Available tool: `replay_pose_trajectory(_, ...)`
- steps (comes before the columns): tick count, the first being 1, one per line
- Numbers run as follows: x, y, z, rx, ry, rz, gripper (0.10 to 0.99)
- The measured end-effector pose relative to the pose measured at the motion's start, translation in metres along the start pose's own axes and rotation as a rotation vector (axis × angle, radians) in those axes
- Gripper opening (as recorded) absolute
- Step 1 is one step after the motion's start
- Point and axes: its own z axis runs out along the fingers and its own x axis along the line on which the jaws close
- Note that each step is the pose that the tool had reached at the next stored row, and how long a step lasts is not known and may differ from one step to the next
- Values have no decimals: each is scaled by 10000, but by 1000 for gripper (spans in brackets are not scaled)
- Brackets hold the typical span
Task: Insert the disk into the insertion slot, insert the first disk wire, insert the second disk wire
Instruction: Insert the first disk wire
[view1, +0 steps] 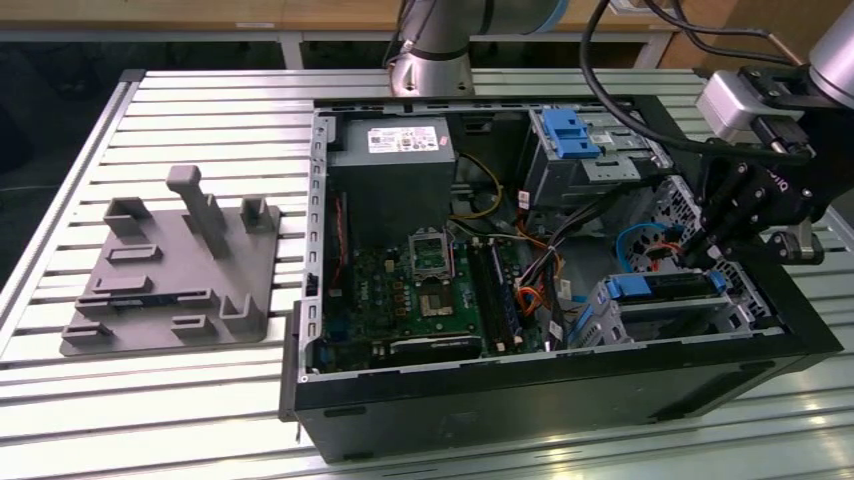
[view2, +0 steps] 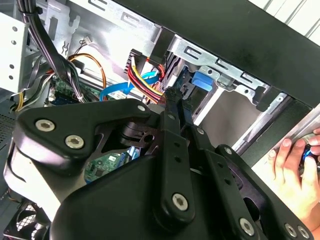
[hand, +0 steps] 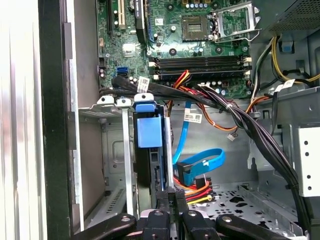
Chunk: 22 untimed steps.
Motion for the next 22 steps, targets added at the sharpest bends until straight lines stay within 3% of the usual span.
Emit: replay_pose_trajectory(22, 37, -3, 11, -2, 5, -103, 161)
